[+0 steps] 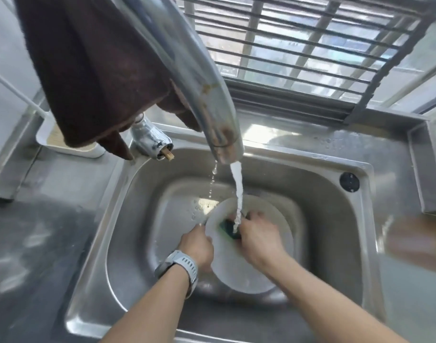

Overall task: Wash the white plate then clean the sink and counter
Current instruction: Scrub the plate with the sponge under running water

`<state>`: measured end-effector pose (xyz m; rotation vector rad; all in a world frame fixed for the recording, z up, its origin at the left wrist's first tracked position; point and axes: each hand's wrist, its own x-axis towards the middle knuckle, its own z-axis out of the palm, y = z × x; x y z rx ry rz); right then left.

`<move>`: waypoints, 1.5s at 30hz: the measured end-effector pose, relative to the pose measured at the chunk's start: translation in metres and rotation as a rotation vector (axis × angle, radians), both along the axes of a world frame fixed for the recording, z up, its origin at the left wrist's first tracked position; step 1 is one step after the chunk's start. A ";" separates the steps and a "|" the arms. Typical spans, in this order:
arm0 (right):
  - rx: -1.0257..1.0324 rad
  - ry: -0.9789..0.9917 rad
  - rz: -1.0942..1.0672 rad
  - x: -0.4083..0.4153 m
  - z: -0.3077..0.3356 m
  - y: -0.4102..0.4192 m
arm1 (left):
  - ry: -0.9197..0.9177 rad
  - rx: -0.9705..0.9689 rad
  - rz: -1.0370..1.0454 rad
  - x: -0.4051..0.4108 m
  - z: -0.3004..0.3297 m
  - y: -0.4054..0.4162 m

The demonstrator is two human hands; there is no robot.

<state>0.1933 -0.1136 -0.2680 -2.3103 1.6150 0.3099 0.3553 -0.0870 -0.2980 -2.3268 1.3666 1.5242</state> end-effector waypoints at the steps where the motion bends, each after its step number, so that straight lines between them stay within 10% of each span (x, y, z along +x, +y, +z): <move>1: -0.038 0.033 -0.039 -0.013 -0.001 -0.012 | -0.003 -0.001 0.021 0.001 0.000 -0.002; 28: 0.031 0.144 -0.179 -0.056 0.017 0.019 | 0.350 0.109 0.276 0.001 0.043 -0.005; 45: 0.121 -0.328 -0.096 0.001 0.042 0.001 | 0.639 0.117 0.418 0.009 0.084 0.009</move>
